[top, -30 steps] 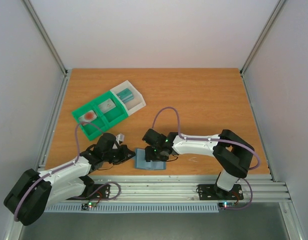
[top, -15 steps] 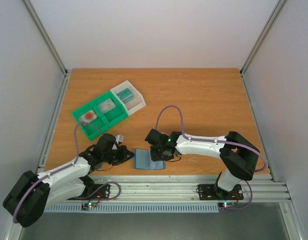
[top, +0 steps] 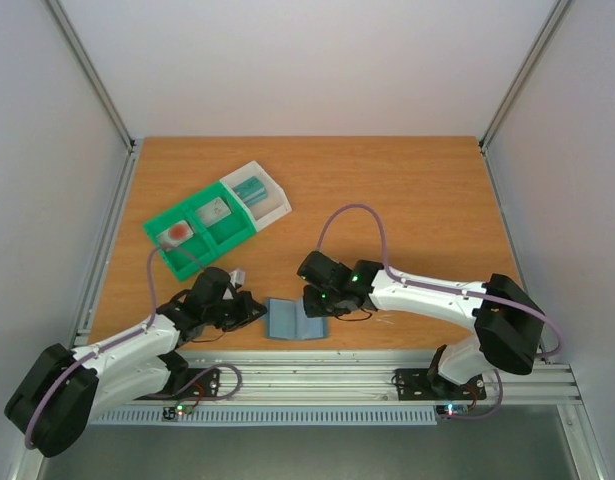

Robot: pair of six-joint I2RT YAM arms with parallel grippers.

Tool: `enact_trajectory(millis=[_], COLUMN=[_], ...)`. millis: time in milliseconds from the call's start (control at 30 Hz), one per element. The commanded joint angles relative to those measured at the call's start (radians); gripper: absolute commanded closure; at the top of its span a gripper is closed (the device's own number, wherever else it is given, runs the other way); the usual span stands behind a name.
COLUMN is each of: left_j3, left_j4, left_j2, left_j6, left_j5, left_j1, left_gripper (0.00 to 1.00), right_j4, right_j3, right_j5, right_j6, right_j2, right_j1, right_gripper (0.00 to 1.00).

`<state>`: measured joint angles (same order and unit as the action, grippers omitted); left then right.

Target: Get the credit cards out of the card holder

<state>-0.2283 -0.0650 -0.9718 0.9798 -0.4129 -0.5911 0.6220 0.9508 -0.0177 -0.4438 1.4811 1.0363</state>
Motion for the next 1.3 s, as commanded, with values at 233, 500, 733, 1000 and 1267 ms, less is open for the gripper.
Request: enact_trajectory(millis=[233,500,733,1000,1267], left_j3=[-0.028,-0.029,-0.028,-0.026,-0.023], left_j4=[0.002,0.002,0.0,0.006,0.013], left_j2=[0.007,0.004,0.006,0.008,0.007], left_j6=[0.0,0.003,0.007,0.016,0.02], left_j5=[0.017,0.017,0.025,0.031,0.025], left_j1=[-0.007,-0.009,-0.009,-0.01,-0.01], left_gripper=[1.0,0.99,1.0,1.0,1.0], right_j4=[-0.196,-0.171,-0.222,-0.226,-0.232], right_j3=[0.026,0.063,0.074,0.083,0.082], right_j5=[-0.171,-0.139,-0.212,-0.23,-0.23], right_j6=[0.023,0.021,0.013,0.011,0.005], right_j2=[0.047,0.159,0.221,0.254,0.257], right_j1=[0.031,0.042,0.042,0.042,0.042], right_gripper=[0.72,0.63,0.46,0.33,0.25])
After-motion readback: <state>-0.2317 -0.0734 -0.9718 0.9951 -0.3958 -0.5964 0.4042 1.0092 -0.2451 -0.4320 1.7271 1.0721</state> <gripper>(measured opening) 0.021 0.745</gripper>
